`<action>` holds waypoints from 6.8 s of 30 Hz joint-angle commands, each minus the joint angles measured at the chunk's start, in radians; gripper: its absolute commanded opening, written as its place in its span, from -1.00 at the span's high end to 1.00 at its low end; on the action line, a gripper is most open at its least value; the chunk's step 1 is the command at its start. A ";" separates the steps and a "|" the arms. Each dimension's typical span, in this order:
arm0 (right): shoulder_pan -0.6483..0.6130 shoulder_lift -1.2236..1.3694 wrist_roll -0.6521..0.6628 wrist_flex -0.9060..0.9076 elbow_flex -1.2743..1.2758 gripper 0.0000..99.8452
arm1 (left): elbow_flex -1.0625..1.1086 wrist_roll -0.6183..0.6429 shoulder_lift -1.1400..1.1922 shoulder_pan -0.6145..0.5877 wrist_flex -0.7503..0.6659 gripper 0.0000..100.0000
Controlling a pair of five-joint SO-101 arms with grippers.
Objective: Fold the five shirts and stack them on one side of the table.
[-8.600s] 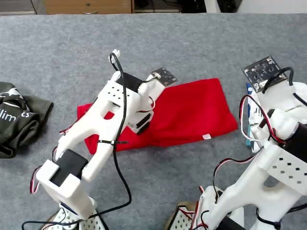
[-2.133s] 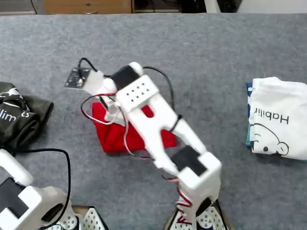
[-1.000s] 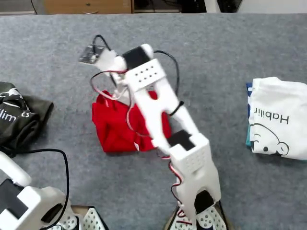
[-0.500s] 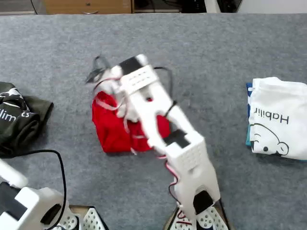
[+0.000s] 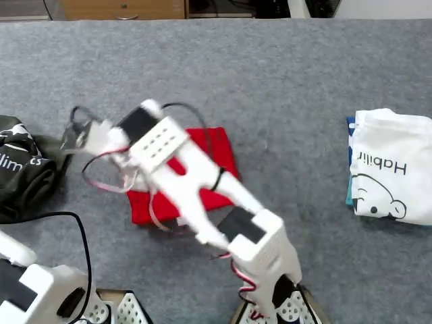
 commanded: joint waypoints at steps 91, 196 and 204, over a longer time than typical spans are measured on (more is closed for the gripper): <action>0.473 -0.225 -0.069 -0.307 0.829 1.00 | -0.035 -0.006 -0.031 -0.017 -0.006 0.74; 0.768 0.604 0.747 0.014 -0.898 0.74 | 0.008 -0.029 -0.041 -0.008 -0.040 0.74; 0.797 0.599 0.377 0.018 -0.938 0.41 | 0.008 -0.029 -0.041 0.025 -0.040 0.74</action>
